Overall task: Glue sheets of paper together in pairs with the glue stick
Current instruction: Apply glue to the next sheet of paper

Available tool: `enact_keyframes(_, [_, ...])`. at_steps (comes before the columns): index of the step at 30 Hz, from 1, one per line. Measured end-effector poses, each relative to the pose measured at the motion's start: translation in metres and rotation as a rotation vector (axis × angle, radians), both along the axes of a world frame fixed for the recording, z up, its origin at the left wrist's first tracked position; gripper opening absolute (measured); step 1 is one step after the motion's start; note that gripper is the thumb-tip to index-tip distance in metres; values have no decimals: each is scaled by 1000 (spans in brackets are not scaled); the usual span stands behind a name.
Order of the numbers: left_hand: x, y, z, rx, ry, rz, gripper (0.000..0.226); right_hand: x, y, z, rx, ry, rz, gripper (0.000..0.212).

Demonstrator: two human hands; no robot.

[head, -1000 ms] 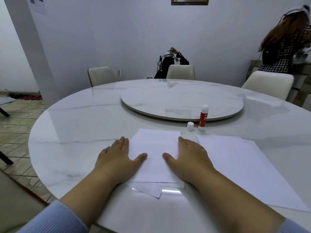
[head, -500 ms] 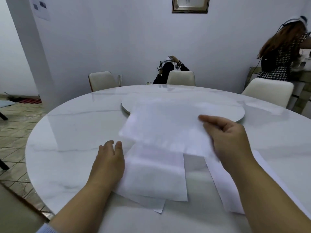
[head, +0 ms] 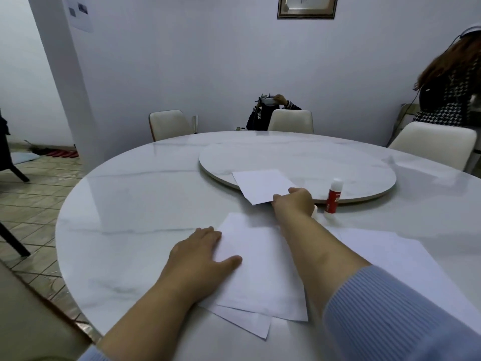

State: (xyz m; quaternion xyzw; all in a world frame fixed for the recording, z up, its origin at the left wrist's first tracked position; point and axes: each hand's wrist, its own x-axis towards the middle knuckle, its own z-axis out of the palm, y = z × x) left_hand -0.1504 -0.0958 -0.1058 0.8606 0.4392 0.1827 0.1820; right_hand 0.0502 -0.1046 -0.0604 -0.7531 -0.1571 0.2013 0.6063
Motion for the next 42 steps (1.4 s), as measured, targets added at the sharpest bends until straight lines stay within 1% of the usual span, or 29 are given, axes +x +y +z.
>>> enact_keyframes(2, [-1, 1, -1, 8, 24, -7, 74, 0, -3, 0, -77, -67, 61, 31])
enact_keyframes(3, [-1, 1, -1, 12, 35, -14, 74, 2, -6, 1, -107, -124, 65, 32])
enact_keyframes(4, [-2, 2, -2, 12, 47, -22, 73, 6, -10, 2, -109, -192, 13, 35])
enact_keyframes(5, [-2, 2, -2, 10, 57, -32, 72, 14, -14, 2, -64, -249, -92, 35])
enact_keyframes(7, [-3, 3, -1, 4, 83, -63, 70, 34, -27, 7, 84, -276, -337, 28])
enact_keyframes(8, [-3, 3, -1, -2, 96, -82, 69, 47, -34, 9, 100, -273, -433, 31])
enact_keyframes(9, [-3, 2, -1, -9, 104, -105, 67, 60, -39, 11, 33, -256, -483, 38])
enact_keyframes(10, [-4, 2, 0, -19, 109, -131, 66, 72, -42, 11, -89, -221, -486, 49])
enact_keyframes(11, [-5, 2, 0, -30, 112, -158, 64, 82, -45, 10, -235, -179, -452, 58])
enact_keyframes(12, [-6, 2, 1, -42, 115, -182, 63, 88, -46, 9, -352, -142, -400, 62])
enact_keyframes(13, [-7, 2, 1, -51, 122, -202, 62, 93, -47, 6, -419, -128, -339, 62])
enact_keyframes(15, [-8, 2, 3, -57, 152, -235, 59, 98, -45, 0, -458, -170, -251, 56])
enact_keyframes(18, [-6, 4, 8, -64, 249, -272, 55, 103, -43, -4, -461, -243, -232, 47])
enact_keyframes(20, [-5, 8, 16, -87, 355, -304, 55, 104, -44, -3, -407, -316, -254, 42])
enact_keyframes(22, [-5, 12, 27, -100, 472, -347, 57, 99, -50, 4, -259, -430, -264, 37])
enact_keyframes(23, [-4, 13, 32, -86, 502, -363, 58, 93, -55, 10, -161, -485, -238, 33])
enact_keyframes(24, [-1, 12, 35, -63, 495, -366, 58, 88, -60, 17, -74, -530, -191, 28])
enact_keyframes(25, [4, 9, 37, -31, 445, -354, 56, 82, -67, 24, -26, -575, -124, 24])
enact_keyframes(27, [18, -7, 34, 29, 278, -308, 50, 71, -83, 35, -35, -665, 62, 20])
enact_keyframes(28, [26, -18, 30, 44, 219, -303, 52, 65, -92, 39, -52, -689, 141, 18])
enact_keyframes(29, [32, -28, 25, 50, 199, -318, 55, 59, -101, 40, -53, -692, 190, 19])
enact_keyframes(31, [38, -42, 13, 52, 239, -367, 59, 45, -117, 39, 9, -636, 236, 25])
enact_keyframes(32, [39, -45, 8, 57, 272, -378, 59, 37, -122, 36, 69, -567, 261, 26])
enact_keyframes(35, [38, -45, 2, 86, 318, -367, 61, 24, -124, 18, 258, -263, 368, 26])
enact_keyframes(36, [38, -46, 1, 92, 323, -365, 61, 20, -123, 10, 278, -217, 394, 23])
enact_keyframes(42, [37, -45, 1, 92, 326, -364, 60, 11, -110, -14, 159, -386, 466, 10])
